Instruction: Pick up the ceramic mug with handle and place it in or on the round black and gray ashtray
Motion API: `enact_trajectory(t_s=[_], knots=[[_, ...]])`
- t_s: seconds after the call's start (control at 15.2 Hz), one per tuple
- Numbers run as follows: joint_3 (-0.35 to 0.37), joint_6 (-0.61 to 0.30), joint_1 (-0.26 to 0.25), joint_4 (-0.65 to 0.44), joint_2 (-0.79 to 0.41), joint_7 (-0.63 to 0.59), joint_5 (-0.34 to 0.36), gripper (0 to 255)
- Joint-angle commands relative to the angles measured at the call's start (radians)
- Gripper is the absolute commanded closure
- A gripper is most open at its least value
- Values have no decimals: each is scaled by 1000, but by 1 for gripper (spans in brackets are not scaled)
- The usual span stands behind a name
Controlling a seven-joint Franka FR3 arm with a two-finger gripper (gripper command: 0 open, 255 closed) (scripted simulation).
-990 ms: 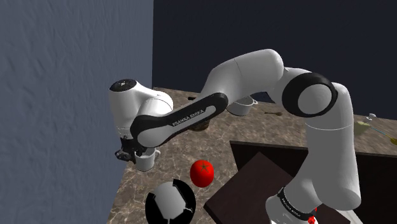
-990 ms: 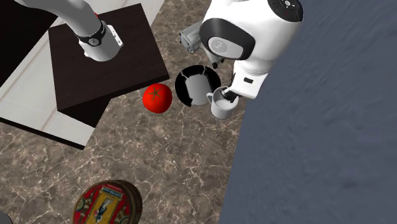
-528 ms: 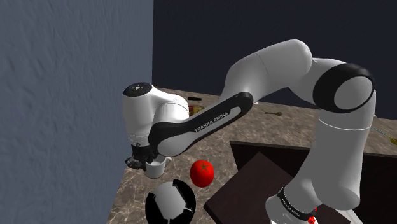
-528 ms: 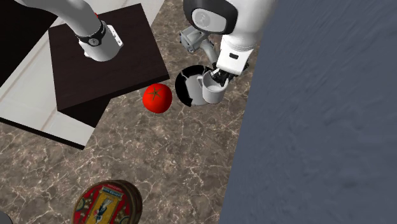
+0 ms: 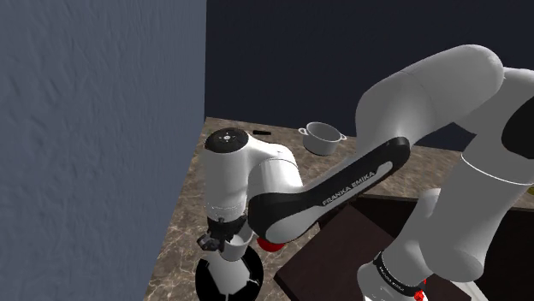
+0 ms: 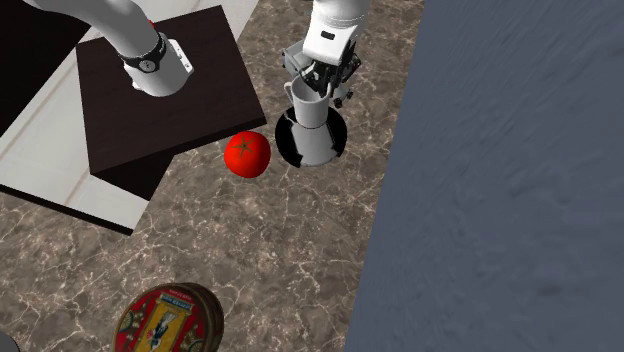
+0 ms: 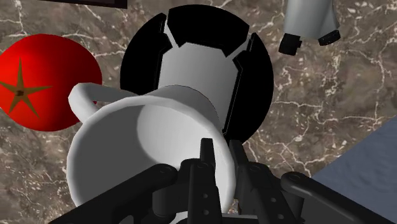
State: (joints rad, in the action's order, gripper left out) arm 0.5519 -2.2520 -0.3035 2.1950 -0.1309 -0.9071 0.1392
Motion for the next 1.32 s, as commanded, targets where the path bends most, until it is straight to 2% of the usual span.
enact_trajectory(t_s=[0.0, 0.33, 1.25], knots=[[20, -18, -5, 77, 71, 0, -46, 255], [16, -69, -11, 100, 35, -26, -16, 255], [-32, -226, -44, 125, -129, -136, 135, 255]])
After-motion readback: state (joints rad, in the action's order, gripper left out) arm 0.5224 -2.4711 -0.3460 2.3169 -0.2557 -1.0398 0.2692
